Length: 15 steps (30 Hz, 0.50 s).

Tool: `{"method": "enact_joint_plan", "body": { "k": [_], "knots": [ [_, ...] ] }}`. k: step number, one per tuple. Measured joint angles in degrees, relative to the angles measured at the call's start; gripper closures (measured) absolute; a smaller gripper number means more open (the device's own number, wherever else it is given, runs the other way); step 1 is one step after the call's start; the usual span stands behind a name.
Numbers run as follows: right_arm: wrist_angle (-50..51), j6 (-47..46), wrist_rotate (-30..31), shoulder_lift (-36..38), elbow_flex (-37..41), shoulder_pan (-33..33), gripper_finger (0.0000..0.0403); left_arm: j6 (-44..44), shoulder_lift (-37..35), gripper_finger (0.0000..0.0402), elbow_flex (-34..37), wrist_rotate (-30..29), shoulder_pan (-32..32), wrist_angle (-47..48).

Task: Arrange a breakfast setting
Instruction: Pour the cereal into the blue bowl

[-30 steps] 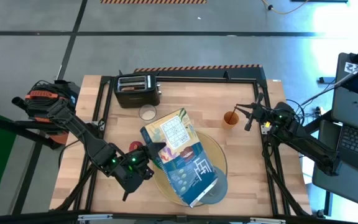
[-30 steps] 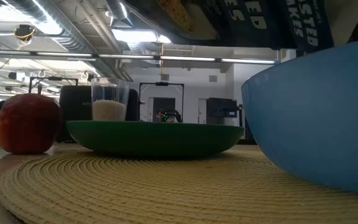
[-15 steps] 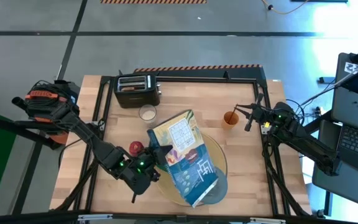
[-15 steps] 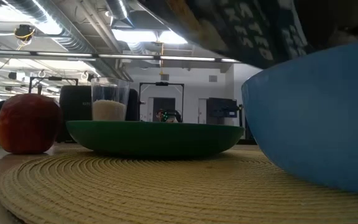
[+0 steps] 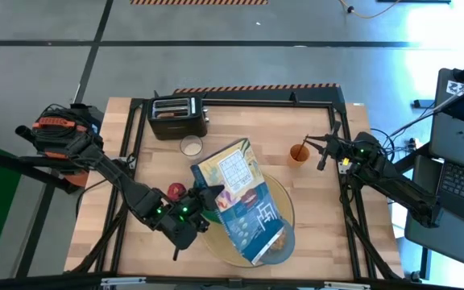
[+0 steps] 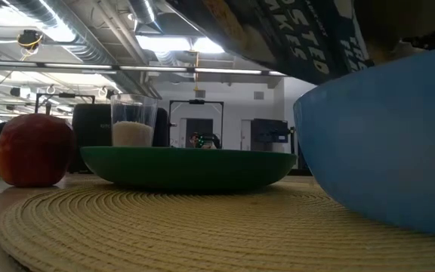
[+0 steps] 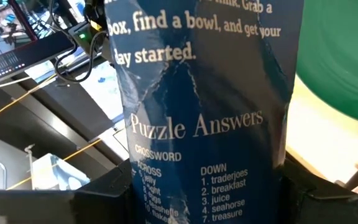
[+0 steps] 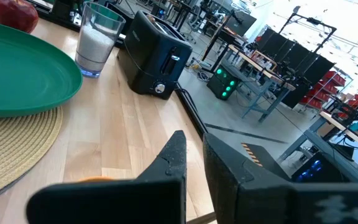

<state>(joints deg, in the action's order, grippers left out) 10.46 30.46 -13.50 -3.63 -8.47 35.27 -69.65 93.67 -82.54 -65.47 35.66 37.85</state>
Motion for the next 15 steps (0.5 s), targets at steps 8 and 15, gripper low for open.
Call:
{"method": "enact_joint_plan", "body": {
  "k": [8, 15],
  "knots": [
    [0.01, 0.02, 0.55, 0.02, 0.0, 0.0, 0.0372, -0.02, -0.03, 0.0192, 0.0, -1.75, 2.84, 0.66],
    [0.02, 0.02, 0.55, 0.0, 0.0, 0.0, 0.0372, 0.41, -0.07, 0.0192, 0.0, -2.92, 4.19, 0.85]
  ]
}}
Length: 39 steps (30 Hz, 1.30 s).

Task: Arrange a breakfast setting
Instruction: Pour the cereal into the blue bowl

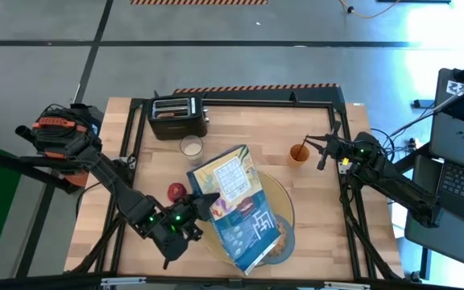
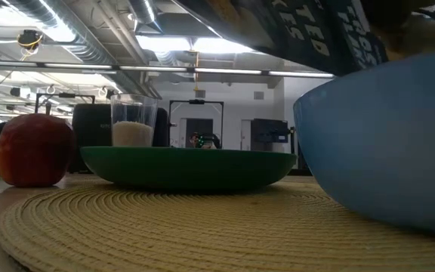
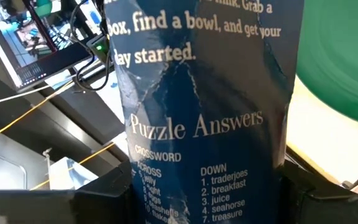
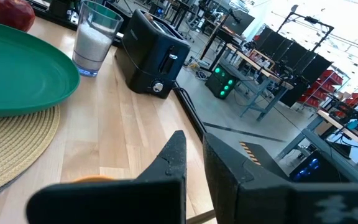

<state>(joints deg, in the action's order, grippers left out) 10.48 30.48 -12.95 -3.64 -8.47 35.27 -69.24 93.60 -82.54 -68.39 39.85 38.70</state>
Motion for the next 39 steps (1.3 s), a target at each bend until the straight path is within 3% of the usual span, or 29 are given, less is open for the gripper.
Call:
{"method": "enact_joint_plan", "body": {
  "k": [23, 39],
  "knots": [
    [0.2, -0.02, 0.5, 0.0, 0.0, 0.0, 0.0372, 4.53, -0.11, 0.0192, 0.0, -1.25, 0.73, 3.76],
    [0.55, -0.02, 1.53, 0.01, 0.0, -0.01, 0.0372, -1.12, -0.11, 0.0192, 0.0, 0.23, 0.73, -1.5]
  ]
}}
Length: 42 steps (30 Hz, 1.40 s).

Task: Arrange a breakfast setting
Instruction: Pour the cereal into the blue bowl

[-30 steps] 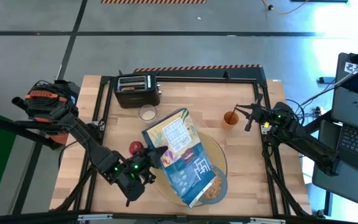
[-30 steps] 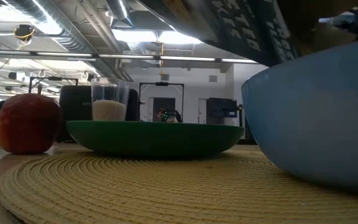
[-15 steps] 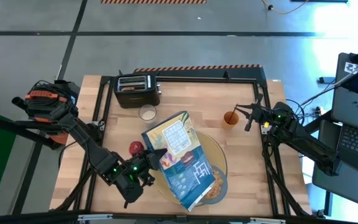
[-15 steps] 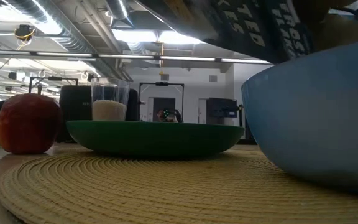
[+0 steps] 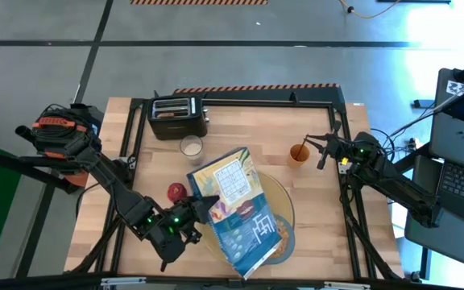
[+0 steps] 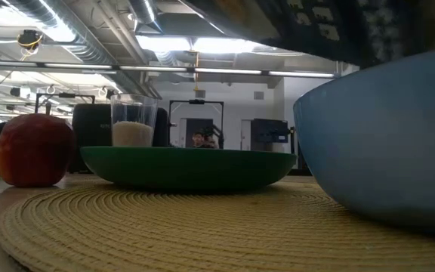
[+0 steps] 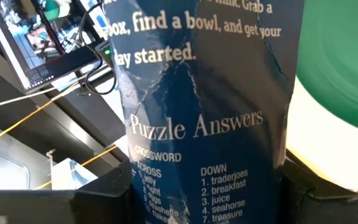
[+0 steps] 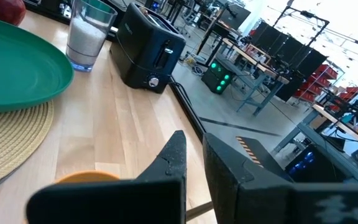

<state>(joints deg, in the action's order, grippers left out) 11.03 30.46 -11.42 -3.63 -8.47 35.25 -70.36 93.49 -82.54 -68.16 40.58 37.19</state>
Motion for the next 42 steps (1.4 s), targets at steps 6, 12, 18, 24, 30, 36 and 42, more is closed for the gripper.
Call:
{"method": "enact_joint_plan", "body": {
  "k": [6, 12, 18, 24, 30, 36, 42],
  "knots": [
    [0.07, 0.0, 0.04, 0.0, 0.0, -0.01, 0.0372, -0.77, 0.0, 0.0192, 0.0, 0.15, 0.0, 0.0],
    [0.33, 0.02, 0.04, -0.01, 0.0, -0.01, 0.0372, -3.11, 0.0, 0.0192, 0.0, 0.75, -0.04, -1.92],
    [0.37, 0.04, 0.04, -0.01, 0.0, 0.0, 0.0372, -5.32, 0.0, 0.0192, 0.0, 1.46, -0.27, -2.5],
    [0.88, 0.08, 0.04, 0.0, 0.0, 0.0, 0.0372, -5.91, 0.02, 0.0192, 0.0, 1.61, -1.14, -3.82],
    [1.16, 0.15, 0.07, -0.01, 0.0, -0.01, 0.0372, -5.93, 0.07, 0.0192, 0.0, 1.49, -1.36, -3.08],
    [1.15, 0.23, 0.05, -0.01, 0.0, 0.0, 0.0372, -5.04, 0.07, 0.0192, 0.0, 1.22, -1.36, -1.34],
    [1.16, 0.37, 0.05, -0.01, 0.0, 0.01, 0.0372, -5.12, 0.07, 0.0192, 0.0, 1.25, -1.33, -0.77]
  ]
}}
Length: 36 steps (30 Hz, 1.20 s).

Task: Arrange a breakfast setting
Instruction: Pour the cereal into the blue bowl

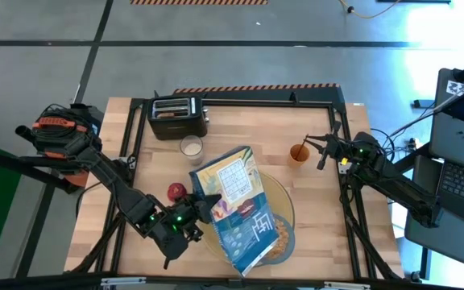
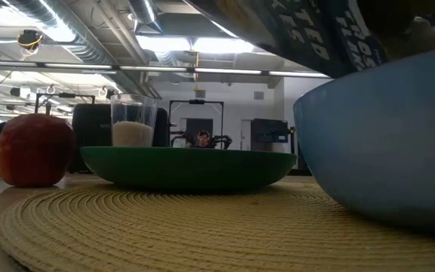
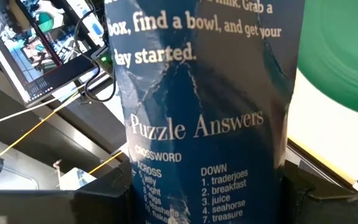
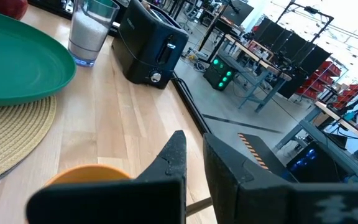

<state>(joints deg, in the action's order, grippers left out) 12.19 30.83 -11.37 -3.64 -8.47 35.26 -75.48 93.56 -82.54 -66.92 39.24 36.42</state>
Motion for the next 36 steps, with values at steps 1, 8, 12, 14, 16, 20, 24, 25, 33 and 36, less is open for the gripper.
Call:
{"method": "enact_joint_plan", "body": {
  "k": [1, 8, 12, 14, 16, 20, 24, 25, 33, 36],
  "knots": [
    [0.0, 0.0, 0.0, 0.0, 0.0, -0.01, 0.0372, 0.0, 0.0, 0.0192, 0.0, -0.02, 0.0, 0.0],
    [0.0, 0.0, 0.0, 0.01, 0.0, 0.0, 0.0372, 0.57, 0.0, 0.0192, 0.0, -0.04, 0.0, 0.57],
    [0.0, 0.0, 0.0, 0.0, 0.0, -0.01, 0.0372, 3.41, 0.0, 0.0192, 0.0, -0.62, 0.0, 3.04],
    [0.0, 0.0, 0.01, 0.02, 0.0, -0.01, 0.0372, 4.52, 0.0, 0.0192, 0.0, -1.26, 0.04, 4.12],
    [0.0, -0.01, -0.01, 0.01, 0.0, 0.01, 0.0372, 5.36, 0.0, 0.0192, 0.0, -1.91, 0.27, 4.3],
    [0.0, -0.02, 0.01, 0.02, 0.0, -0.01, 0.0372, 6.43, 0.0, 0.0192, 0.0, -2.73, 0.59, 4.26],
    [0.0, -0.02, -0.01, 0.01, 0.0, -0.01, 0.0372, 8.19, 0.0, 0.0192, 0.0, -2.64, 0.59, 4.56],
    [-0.01, -0.02, -0.01, 0.0, 0.0, -0.01, 0.0372, 8.7, 0.0, 0.0192, -0.01, -2.79, 0.59, 5.09],
    [0.02, -0.01, -0.01, 0.01, 0.02, -0.01, 0.0372, 13.91, 0.0, 0.0192, -0.02, -2.91, 2.27, 9.45],
    [0.02, 0.26, 0.0, 0.01, 0.02, 0.0, 0.0372, 13.94, 0.0, 0.0192, -0.02, -2.99, 3.1, 9.33]
  ]
}}
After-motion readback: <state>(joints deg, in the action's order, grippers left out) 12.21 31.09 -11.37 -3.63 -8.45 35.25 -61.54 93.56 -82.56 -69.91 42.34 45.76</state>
